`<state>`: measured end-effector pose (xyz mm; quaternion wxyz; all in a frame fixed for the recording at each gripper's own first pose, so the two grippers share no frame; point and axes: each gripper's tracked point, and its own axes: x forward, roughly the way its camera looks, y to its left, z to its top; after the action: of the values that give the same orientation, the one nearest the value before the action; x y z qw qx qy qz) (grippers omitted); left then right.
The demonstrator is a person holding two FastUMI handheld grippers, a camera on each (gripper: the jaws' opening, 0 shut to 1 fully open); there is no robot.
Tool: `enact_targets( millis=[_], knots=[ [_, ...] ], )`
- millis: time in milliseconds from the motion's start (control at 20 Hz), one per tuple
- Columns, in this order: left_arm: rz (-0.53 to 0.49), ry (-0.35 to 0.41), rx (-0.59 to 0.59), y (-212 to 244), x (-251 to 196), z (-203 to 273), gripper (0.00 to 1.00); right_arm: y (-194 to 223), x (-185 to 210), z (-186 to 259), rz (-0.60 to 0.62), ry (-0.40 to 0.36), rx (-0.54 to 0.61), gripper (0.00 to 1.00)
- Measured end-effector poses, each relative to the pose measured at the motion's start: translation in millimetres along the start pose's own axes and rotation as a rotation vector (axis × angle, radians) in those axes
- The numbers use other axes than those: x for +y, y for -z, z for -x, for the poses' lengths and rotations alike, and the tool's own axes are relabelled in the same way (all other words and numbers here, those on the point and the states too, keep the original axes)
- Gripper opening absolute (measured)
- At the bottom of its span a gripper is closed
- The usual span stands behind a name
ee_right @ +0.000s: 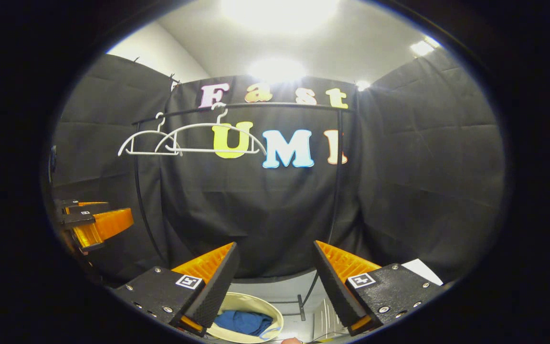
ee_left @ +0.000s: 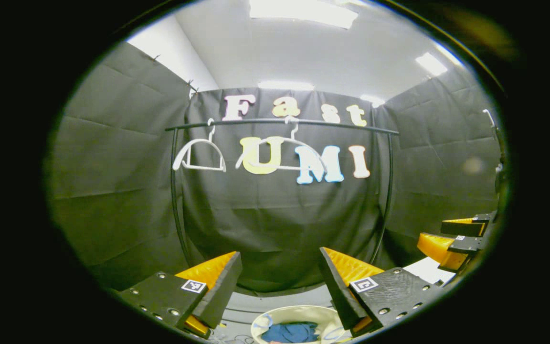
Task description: Grasp the clothes on the hanger with both hands and then place them into the laundry hamper below.
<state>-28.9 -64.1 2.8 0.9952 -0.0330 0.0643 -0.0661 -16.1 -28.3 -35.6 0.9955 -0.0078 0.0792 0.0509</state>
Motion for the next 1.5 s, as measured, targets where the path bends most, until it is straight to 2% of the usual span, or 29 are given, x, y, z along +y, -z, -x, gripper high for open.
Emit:
enact_targets(
  millis=[300,650,1500],
  knots=[
    [-0.043,-0.028,-0.072,-33,1,51,0.98,-28,-36,47,0.006,0.036,-0.085,0.94],
    [-0.040,-0.095,-0.122,-41,17,88,0.98,-40,-58,80,-0.001,0.058,-0.142,0.94],
    [-0.067,-0.096,-0.141,-40,13,92,0.98,-44,-45,83,-0.015,0.037,-0.168,0.94]
  ],
)
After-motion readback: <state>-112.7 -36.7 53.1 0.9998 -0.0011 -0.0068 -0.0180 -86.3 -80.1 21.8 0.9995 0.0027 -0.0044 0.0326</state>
